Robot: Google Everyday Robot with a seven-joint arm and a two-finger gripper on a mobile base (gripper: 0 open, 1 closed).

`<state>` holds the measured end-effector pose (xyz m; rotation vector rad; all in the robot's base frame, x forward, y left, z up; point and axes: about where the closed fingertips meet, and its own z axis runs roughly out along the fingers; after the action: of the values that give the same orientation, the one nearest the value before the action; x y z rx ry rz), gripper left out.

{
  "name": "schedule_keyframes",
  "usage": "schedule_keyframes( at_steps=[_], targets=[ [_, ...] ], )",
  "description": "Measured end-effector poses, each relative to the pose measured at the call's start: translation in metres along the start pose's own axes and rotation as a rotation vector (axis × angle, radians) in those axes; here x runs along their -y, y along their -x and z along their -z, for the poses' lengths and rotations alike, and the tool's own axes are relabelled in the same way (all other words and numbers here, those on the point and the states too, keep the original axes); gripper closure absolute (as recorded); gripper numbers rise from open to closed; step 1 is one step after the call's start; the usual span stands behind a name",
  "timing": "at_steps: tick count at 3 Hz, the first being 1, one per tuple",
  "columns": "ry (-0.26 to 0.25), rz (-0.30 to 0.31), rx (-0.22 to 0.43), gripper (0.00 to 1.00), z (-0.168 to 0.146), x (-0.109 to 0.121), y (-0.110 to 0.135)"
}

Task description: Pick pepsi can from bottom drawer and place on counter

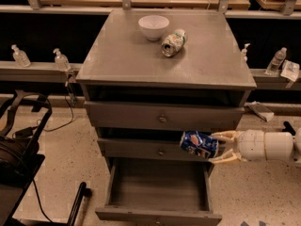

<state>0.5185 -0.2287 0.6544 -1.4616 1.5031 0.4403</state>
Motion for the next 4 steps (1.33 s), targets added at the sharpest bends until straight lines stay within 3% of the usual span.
schedule_keyframes(
  at_steps=[2, 4],
  targets=[
    [0.008, 0.092, -0.034, 1.0, 0.034, 0.052, 0.053],
    [-0.005, 0.132, 0.06, 1.0, 0.063, 0.08, 0.089]
  ],
)
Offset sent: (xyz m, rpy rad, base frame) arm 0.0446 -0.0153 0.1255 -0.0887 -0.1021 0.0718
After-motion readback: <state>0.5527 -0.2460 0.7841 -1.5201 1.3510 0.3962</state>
